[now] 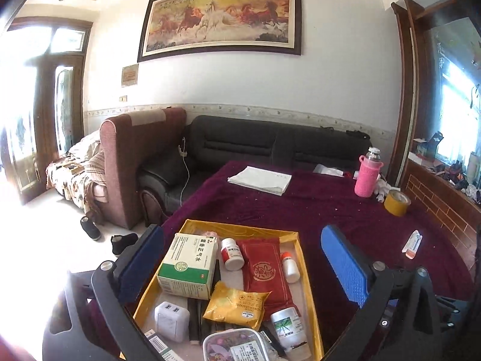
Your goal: Organize objects
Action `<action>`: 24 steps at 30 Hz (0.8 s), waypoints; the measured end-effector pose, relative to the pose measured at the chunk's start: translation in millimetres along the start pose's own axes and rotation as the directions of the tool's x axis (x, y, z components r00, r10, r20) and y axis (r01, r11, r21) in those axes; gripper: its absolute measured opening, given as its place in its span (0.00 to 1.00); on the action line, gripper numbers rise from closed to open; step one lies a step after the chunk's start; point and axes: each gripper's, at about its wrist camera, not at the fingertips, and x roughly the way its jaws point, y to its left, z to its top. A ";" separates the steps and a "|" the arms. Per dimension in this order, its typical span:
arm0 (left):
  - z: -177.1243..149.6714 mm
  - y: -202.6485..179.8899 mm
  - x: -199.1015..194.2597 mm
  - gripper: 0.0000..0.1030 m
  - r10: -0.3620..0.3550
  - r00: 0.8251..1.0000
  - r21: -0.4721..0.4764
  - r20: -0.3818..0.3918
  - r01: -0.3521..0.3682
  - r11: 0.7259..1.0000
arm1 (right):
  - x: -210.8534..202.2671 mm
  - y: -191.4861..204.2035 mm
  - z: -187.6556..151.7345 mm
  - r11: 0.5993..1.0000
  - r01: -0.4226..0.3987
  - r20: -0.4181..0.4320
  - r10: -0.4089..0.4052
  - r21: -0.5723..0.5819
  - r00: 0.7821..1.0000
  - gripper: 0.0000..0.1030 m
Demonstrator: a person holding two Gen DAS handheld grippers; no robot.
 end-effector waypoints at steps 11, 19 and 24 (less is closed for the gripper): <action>-7.2 17.4 -2.5 0.99 0.047 0.997 -0.129 -0.066 -0.055 0.990 | -4.3 -7.9 -7.7 0.998 0.058 0.051 -0.057 -0.016 0.997 0.49; -25.9 22.2 8.7 0.99 0.120 0.980 -0.101 -0.157 -0.137 0.985 | 7.0 4.0 -20.8 0.989 0.114 0.055 -0.110 -0.094 0.992 0.49; -19.8 24.8 1.9 0.99 0.114 0.984 -0.104 -0.140 -0.129 0.986 | 2.5 16.6 -23.6 0.979 0.141 0.090 -0.129 -0.144 0.988 0.49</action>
